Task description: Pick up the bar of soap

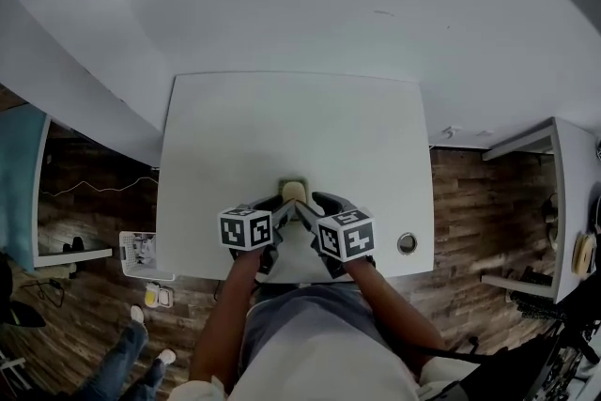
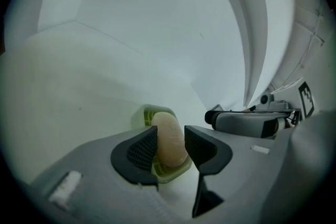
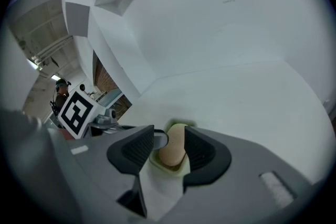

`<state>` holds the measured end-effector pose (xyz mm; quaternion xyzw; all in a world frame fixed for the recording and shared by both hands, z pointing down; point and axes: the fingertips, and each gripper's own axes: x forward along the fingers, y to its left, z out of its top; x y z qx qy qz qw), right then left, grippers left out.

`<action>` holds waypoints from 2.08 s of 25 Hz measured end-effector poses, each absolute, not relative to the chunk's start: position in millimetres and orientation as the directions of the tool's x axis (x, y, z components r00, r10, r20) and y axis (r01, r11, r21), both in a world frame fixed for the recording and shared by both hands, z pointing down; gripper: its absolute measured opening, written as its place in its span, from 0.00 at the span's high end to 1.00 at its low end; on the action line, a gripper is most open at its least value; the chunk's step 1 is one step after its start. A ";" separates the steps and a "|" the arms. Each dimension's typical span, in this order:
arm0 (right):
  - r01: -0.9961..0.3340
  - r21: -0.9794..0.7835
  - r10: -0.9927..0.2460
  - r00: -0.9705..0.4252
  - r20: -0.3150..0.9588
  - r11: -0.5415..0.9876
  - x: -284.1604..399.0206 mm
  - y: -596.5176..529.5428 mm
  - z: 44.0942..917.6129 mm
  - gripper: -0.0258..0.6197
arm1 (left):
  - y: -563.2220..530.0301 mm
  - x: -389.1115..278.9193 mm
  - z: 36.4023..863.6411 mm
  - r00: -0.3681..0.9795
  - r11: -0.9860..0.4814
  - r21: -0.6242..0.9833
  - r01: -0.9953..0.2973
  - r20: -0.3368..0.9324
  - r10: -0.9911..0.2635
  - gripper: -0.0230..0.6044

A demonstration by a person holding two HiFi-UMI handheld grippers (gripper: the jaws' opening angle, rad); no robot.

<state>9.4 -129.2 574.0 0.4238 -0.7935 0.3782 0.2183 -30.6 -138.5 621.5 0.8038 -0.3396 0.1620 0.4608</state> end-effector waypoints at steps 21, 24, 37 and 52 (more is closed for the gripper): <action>-0.832 -0.346 -0.331 -0.504 0.798 0.434 -11.9 -126.2 626.4 0.57 | -133.1 -67.2 628.5 0.726 -0.337 0.654 -0.677 0.516 -0.455 0.86; -0.818 -0.248 -0.336 -0.462 0.821 0.519 -19.8 -122.9 627.3 0.57 | -131.6 -65.9 628.6 0.735 -0.302 0.697 -0.650 0.477 -0.481 0.86; -0.748 0.006 -0.304 -0.262 0.916 0.664 -36.5 -118.8 646.5 0.55 | -130.1 -67.5 629.5 0.781 -0.311 0.750 -0.584 0.414 -0.468 0.90; -0.753 -0.047 -0.362 -0.368 0.857 0.656 -33.1 -119.3 638.5 0.56 | -137.3 -84.7 622.4 0.751 -0.350 0.691 -0.632 0.438 -0.494 0.87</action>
